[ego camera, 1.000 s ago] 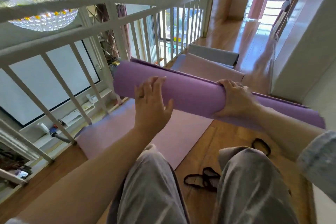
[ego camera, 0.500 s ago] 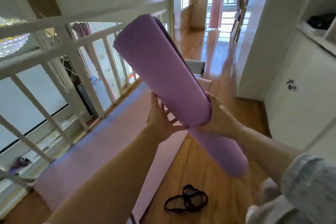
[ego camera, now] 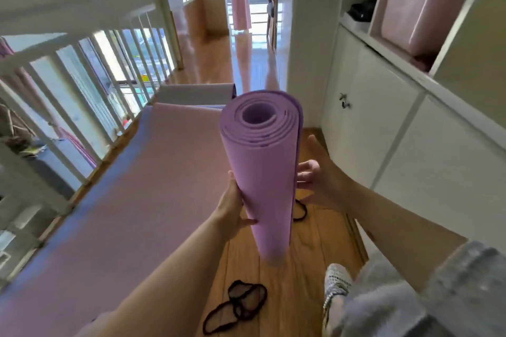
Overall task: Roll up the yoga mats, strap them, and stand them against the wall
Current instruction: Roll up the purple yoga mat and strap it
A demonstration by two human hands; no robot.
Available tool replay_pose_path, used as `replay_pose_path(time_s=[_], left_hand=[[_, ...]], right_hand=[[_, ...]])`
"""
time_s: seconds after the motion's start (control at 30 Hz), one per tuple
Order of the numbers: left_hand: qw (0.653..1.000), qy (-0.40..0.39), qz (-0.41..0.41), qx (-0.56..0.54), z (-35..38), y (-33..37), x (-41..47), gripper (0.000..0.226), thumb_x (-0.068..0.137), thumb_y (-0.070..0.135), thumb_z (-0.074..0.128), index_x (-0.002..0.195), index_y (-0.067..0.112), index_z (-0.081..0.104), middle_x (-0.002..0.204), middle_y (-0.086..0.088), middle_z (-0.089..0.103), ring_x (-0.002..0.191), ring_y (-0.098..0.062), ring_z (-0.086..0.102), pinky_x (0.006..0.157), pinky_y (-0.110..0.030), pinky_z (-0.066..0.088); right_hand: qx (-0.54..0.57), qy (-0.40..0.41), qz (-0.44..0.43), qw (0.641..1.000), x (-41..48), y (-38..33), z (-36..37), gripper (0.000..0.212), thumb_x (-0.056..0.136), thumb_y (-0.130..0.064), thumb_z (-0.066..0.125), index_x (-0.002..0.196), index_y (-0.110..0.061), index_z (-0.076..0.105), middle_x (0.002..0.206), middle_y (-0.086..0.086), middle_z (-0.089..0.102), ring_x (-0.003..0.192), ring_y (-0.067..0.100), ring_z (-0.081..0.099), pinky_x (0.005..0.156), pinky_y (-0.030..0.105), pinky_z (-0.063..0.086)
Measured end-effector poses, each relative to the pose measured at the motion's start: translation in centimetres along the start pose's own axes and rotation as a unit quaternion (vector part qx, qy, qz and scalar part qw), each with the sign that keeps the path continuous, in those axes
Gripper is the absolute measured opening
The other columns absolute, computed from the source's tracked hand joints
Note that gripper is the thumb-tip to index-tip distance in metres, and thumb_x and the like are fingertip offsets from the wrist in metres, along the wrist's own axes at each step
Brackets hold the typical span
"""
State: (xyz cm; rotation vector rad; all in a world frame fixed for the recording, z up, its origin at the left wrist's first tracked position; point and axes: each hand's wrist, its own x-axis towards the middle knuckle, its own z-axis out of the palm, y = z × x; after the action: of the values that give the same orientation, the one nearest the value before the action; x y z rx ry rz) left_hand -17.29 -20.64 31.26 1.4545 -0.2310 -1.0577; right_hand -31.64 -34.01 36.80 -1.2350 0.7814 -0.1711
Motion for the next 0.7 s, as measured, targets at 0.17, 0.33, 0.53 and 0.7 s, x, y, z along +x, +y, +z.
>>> replay_pose_path(time_s=[0.17, 0.33, 0.53, 0.7], left_hand=[[1.000, -0.020, -0.011, 0.016, 1.7, -2.3, 1.7, 0.051, 0.100, 0.055, 0.029, 0.140, 0.025, 0.043, 0.142, -0.009, 0.045, 0.128, -0.035, 0.043, 0.094, -0.061, 0.046], [0.999, -0.020, -0.039, 0.021, 2.5, -3.1, 2.8, 0.056, 0.100, 0.057, 0.021, 0.143, 0.025, 0.038, 0.146, -0.007, 0.041, 0.135, -0.035, 0.036, 0.101, -0.062, 0.039], [0.998, -0.034, -0.039, 0.024, 2.9, -3.3, 3.2, 0.077, 0.087, 0.074, 0.016, 0.146, 0.028, 0.035, 0.151, -0.002, 0.035, 0.141, -0.031, 0.028, 0.108, -0.064, 0.029], [0.996, -0.044, -0.030, 0.065, 2.8, -1.6, 3.2, 0.061, 0.096, 0.062, 0.024, 0.144, 0.028, 0.038, 0.147, 0.000, 0.039, 0.136, -0.031, 0.036, 0.100, -0.061, 0.040]], right_hand=[[0.030, 0.029, 0.033, 0.999, 1.1, 2.4, -1.7, 0.107, 0.064, -0.089, 0.043, 0.129, -0.004, 0.052, 0.125, 0.018, 0.060, 0.115, 0.036, 0.057, 0.101, 0.059, 0.042], [0.014, 0.031, 0.040, 0.999, 2.0, 4.0, -3.3, 0.102, 0.061, -0.092, 0.043, 0.117, -0.008, 0.059, 0.110, 0.014, 0.066, 0.105, 0.031, 0.061, 0.092, 0.051, 0.049], [0.001, 0.025, 0.094, 0.995, 2.5, 5.8, -3.9, 0.120, 0.046, -0.097, 0.049, 0.127, -0.008, 0.054, 0.120, 0.016, 0.063, 0.113, 0.034, 0.059, 0.099, 0.058, 0.042], [-0.015, 0.031, 0.077, 0.996, 1.6, 4.4, -3.4, 0.100, 0.057, -0.088, 0.049, 0.131, -0.022, 0.046, 0.130, 0.015, 0.055, 0.124, 0.036, 0.049, 0.102, 0.062, 0.031]])
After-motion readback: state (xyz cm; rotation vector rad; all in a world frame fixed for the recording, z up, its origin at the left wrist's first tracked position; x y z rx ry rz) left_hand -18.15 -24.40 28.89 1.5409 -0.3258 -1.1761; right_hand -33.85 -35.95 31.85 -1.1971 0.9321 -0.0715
